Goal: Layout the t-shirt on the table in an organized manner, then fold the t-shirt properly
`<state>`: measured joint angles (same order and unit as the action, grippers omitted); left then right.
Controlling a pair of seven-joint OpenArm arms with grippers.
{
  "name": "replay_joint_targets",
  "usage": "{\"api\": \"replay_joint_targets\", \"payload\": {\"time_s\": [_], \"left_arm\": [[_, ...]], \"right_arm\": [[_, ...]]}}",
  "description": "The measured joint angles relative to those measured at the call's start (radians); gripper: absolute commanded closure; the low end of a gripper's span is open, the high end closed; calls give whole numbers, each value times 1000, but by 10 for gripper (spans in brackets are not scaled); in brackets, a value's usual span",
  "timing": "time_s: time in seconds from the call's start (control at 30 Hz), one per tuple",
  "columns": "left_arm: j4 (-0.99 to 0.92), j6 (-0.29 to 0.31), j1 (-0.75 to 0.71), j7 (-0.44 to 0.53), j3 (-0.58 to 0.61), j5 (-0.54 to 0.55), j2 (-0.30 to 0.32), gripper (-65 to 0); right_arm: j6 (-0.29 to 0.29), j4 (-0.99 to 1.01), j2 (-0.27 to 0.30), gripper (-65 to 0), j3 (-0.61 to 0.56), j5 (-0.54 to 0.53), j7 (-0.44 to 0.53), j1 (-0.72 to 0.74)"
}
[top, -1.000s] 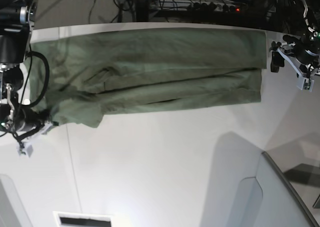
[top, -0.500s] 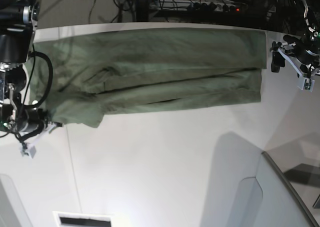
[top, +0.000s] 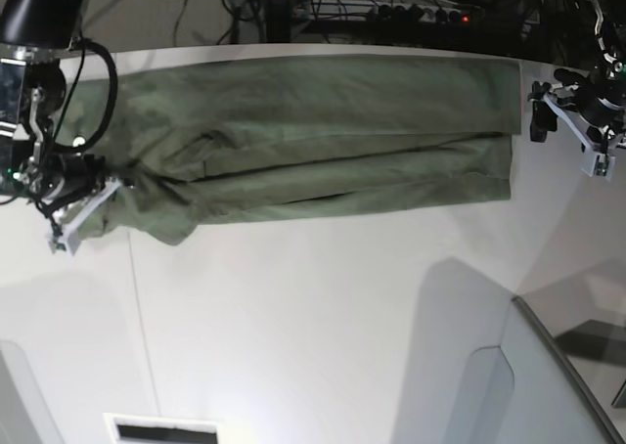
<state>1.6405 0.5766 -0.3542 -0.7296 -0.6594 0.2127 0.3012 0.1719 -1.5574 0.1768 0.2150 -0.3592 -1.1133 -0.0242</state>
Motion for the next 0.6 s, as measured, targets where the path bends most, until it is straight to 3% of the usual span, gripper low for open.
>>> {"api": "replay_joint_targets", "payload": {"time_s": [0.47,0.6], "left_arm": [[0,0,2,0,0,0,1,-533],[0,0,2,0,0,-1,1,-533]], "right_arm": [[0,-1,34,0,2,1,6,-83],[0,-8,23,0,59,-6,9,-109]]}}
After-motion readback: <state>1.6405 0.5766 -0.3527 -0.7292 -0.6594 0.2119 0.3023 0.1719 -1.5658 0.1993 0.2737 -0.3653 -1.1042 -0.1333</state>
